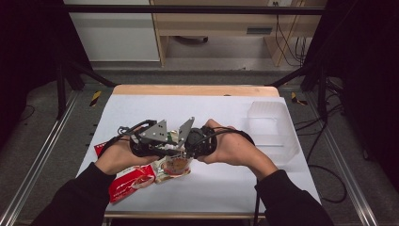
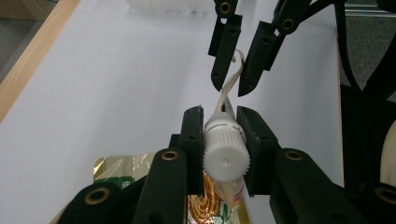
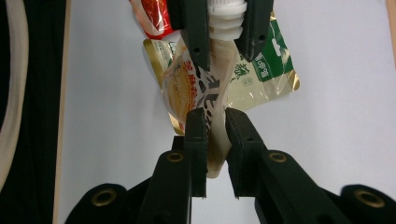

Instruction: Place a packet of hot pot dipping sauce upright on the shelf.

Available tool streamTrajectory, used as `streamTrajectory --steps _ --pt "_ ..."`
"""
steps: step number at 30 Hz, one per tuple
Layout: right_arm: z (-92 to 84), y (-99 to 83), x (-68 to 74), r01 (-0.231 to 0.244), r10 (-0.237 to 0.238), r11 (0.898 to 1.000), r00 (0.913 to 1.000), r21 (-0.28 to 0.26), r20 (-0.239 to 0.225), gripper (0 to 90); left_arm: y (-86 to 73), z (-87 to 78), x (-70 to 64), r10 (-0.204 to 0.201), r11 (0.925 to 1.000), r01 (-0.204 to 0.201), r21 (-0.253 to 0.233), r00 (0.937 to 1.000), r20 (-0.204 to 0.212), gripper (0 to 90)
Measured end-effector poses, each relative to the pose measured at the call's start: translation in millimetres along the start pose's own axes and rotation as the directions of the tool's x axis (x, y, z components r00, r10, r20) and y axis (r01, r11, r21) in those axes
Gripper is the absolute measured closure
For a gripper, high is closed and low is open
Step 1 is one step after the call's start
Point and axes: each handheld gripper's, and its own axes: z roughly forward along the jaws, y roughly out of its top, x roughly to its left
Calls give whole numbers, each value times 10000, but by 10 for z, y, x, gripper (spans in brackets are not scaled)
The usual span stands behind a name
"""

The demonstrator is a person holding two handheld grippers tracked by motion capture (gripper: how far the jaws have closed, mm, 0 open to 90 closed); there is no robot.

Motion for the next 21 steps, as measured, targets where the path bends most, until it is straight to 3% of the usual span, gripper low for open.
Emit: streamTrajectory --steps 14,19,20,21 --pt "26 18 -23 -471 468 9989 9984 79 333 894 -37 -5 10 -172 9997 174 -193 9998 97 729" --pt "59 2 -19 -543 543 9985 9985 73 19 885 -34 7 -19 7 10000 -7 15 10000 -31 729" --pt "67 -1 -17 -554 554 9985 9985 43 26 882 -35 16 -16 44 10000 -43 -57 9999 166 729" --pt "75 -3 -12 -543 543 9985 9985 2 -17 877 -39 7 -13 1 10000 -1 31 10000 4 729"
